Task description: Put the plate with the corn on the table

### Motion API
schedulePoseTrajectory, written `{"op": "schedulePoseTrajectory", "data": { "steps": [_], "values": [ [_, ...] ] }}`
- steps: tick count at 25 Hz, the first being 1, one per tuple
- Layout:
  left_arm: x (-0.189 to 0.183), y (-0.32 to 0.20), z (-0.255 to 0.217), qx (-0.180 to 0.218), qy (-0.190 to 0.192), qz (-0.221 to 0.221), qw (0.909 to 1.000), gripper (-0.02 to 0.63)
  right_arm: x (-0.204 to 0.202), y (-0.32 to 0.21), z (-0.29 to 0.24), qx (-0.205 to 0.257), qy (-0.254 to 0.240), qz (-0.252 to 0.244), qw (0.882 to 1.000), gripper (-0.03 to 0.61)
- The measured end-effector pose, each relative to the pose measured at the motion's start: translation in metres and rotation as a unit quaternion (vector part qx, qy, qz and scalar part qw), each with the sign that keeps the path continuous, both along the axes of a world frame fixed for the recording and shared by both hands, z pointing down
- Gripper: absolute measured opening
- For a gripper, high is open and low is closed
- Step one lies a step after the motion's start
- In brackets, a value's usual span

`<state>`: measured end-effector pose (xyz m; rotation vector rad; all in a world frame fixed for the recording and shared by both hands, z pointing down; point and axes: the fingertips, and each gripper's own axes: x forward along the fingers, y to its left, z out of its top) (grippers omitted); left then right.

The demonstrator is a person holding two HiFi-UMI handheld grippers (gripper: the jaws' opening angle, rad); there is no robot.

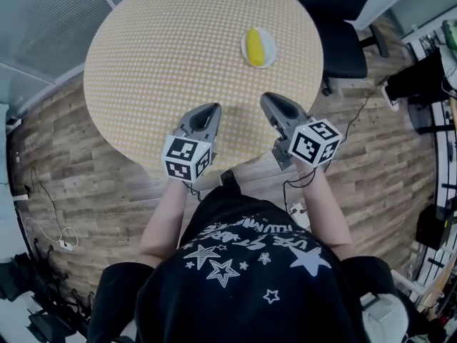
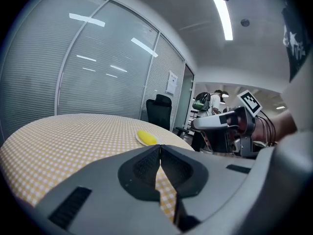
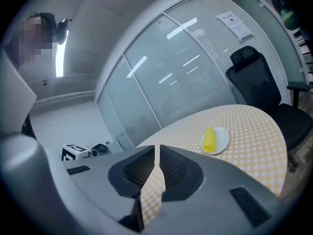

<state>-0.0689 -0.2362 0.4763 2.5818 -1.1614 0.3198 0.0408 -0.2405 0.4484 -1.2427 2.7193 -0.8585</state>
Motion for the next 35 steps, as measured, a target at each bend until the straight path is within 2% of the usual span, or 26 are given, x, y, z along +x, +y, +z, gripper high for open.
{"op": "schedulePoseTrajectory", "data": {
  "steps": [4,12,22,35],
  "values": [
    [0.014,0.02,0.002,0.001,-0.019,0.018,0.9997,0.008,0.002,0.028,0.01,-0.006,-0.007,-0.01,1.0,0.044],
    [0.035,0.094,-0.002,-0.004,-0.025,0.034,0.9991,0.008,0.03,0.099,0.008,-0.003,-0.026,0.015,1.0,0.043],
    [0.047,0.157,-0.036,0.04,-0.019,0.04,0.9982,0.008,0.044,0.161,-0.022,0.033,-0.025,0.025,0.999,0.041],
    [0.037,0.236,-0.078,0.086,-0.005,0.034,0.9957,0.008,0.02,0.237,-0.051,0.069,-0.006,-0.006,0.998,0.041]
  ]
}}
